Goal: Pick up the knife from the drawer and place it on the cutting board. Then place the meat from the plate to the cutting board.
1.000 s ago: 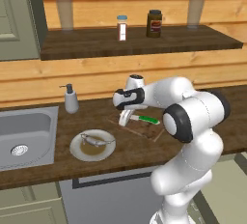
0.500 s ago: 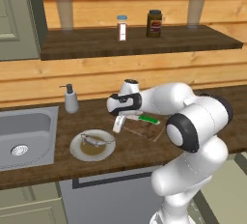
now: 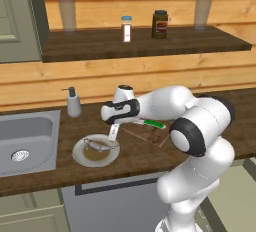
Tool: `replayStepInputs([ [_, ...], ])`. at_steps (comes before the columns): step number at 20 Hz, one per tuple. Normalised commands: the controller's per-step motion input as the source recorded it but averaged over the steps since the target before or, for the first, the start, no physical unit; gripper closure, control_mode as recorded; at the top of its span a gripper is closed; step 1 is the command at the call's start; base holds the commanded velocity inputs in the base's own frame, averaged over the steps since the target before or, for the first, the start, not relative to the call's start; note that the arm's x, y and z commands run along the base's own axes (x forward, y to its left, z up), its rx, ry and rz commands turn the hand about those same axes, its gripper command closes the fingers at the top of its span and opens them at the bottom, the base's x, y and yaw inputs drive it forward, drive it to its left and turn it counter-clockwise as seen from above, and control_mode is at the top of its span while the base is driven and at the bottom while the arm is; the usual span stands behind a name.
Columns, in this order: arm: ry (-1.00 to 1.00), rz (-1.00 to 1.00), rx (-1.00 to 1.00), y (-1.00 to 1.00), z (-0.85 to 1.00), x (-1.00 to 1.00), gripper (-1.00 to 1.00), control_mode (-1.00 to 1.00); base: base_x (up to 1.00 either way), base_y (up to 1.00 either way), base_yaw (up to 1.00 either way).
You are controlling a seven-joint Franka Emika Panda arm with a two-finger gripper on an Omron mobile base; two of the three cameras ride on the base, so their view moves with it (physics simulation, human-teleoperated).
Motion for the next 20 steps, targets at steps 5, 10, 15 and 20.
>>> replayStepInputs([
  [5,0.0,0.04,0.0,0.51,0.0,-0.02,-1.0,-1.0,0.0,0.0,0.0],
  [10,0.01,0.0,0.0,0.51,0.0,-0.23,-1.0,-1.0,0.0,0.0,0.0],
  [15,0.0,0.0,0.0,0.14,-0.21,-0.02,-1.0,-1.0,0.0,0.0,0.0],
  [20,0.0,-0.03,0.0,-0.02,-0.03,-0.08,-1.0,-1.0,0.0,0.0,0.0],
])
